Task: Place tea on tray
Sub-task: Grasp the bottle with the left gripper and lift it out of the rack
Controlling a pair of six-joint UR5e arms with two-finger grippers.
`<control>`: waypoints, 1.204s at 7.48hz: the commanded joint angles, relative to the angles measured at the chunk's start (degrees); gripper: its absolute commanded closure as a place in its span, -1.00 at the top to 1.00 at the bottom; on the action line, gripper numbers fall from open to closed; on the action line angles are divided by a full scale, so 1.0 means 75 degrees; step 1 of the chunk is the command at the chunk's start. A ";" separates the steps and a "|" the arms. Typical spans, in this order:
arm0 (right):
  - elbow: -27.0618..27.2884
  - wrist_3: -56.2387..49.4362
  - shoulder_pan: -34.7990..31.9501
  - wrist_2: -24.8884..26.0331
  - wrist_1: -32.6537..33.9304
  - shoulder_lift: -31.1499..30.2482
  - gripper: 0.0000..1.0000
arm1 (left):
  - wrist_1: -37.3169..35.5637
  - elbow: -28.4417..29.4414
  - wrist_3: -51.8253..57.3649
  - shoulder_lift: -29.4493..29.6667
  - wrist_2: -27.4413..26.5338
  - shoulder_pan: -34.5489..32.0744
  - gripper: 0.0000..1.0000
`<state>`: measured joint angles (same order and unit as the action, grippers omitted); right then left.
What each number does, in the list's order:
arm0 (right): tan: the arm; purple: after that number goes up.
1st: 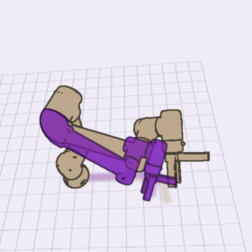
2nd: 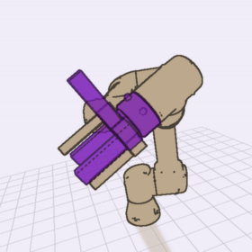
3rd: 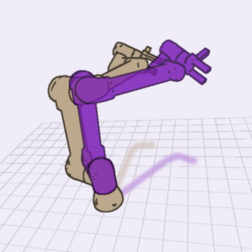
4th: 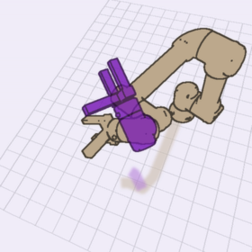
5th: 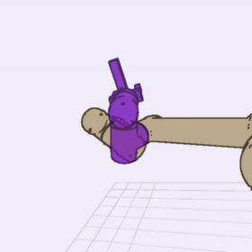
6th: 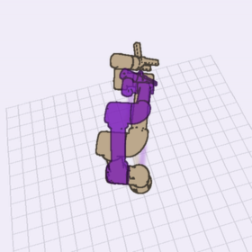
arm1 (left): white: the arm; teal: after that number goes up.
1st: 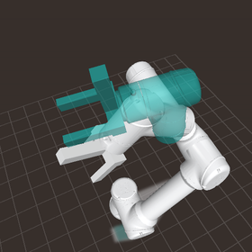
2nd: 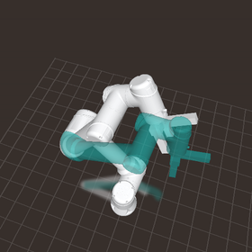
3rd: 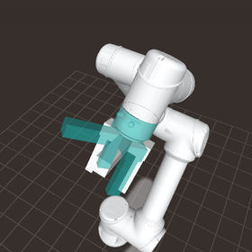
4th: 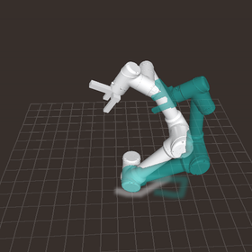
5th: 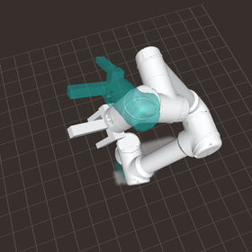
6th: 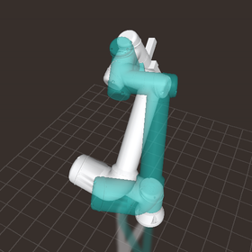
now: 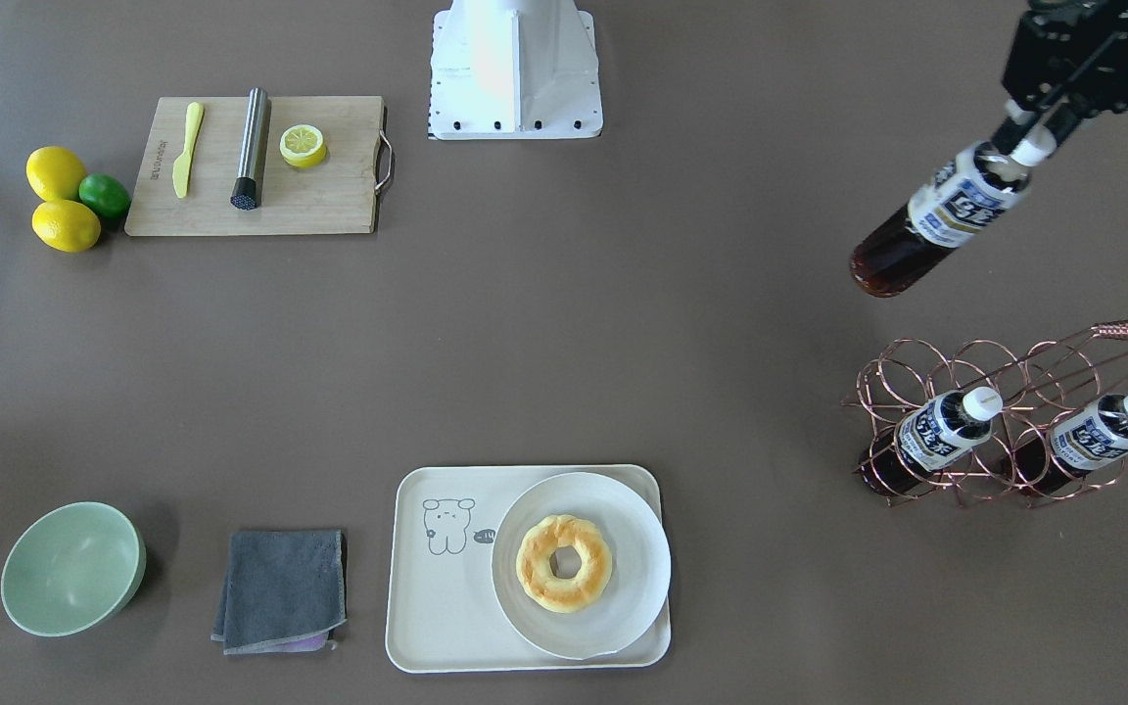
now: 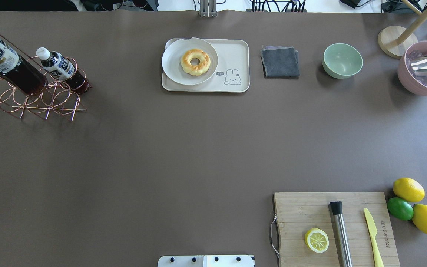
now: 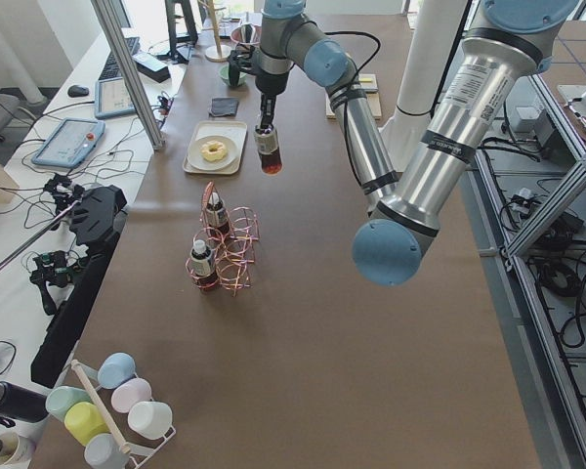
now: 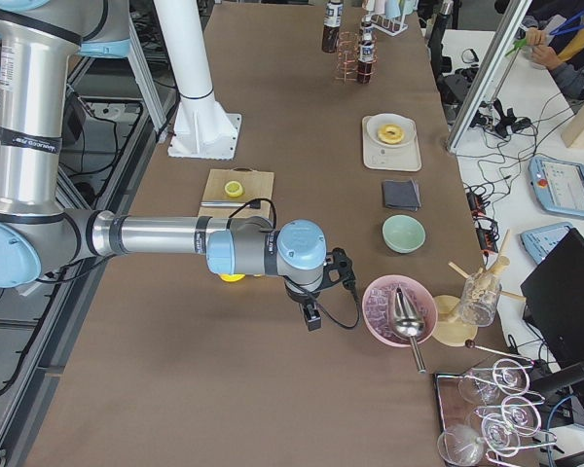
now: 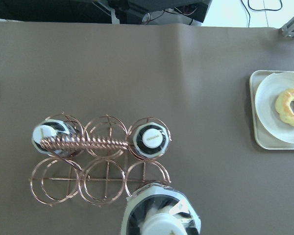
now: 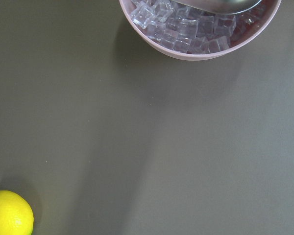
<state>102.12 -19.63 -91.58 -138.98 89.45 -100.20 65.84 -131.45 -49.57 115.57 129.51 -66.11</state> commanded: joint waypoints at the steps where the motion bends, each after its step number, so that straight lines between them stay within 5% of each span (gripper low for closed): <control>1: 0.0049 0.0004 0.0011 -0.0253 -0.0008 0.0059 1.00 | -0.0083 -0.0018 -0.1802 0.1156 -0.1769 0.2454 -1.00; 4: 0.0002 0.0015 0.0011 -0.0990 0.0004 -0.0058 1.00 | -0.0049 0.1888 -0.3187 0.3065 -0.3588 0.4381 -1.00; 9: 0.0013 0.0039 0.0023 -0.1216 -0.0008 -0.0035 0.98 | 0.1322 0.3392 -0.3563 0.3199 -0.4167 0.5170 -1.00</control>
<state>102.00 -19.17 -91.45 -147.89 89.47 -100.55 73.70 -108.73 -76.06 139.03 98.88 -28.32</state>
